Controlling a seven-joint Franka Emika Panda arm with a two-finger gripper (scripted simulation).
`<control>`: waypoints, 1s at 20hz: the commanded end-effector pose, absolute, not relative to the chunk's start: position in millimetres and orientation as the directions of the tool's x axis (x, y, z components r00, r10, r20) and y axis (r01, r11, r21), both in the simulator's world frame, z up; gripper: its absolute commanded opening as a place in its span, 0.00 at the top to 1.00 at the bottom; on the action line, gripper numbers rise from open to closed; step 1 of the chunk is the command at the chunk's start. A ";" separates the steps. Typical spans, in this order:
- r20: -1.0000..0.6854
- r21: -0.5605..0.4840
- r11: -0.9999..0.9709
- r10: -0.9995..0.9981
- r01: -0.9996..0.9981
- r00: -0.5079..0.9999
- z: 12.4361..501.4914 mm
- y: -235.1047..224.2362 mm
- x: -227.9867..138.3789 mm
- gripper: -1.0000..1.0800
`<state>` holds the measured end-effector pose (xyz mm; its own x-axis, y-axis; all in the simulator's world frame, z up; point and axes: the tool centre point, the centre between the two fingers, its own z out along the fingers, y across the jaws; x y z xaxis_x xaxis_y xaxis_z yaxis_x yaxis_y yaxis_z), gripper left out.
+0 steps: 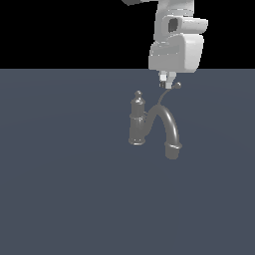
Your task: Turn on the faucet by rotating a designated handle.
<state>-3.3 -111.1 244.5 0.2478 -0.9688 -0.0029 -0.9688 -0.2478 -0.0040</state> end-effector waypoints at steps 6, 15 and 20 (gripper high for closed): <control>0.000 -0.002 -0.221 -0.975 -0.975 0.221 242.2 -140.9 14.7 1.00; 0.000 0.000 -0.213 -0.977 -0.977 0.213 241.4 -159.9 36.7 1.00; -0.008 -0.004 -0.253 -0.967 -0.967 0.253 244.2 -130.4 48.1 1.00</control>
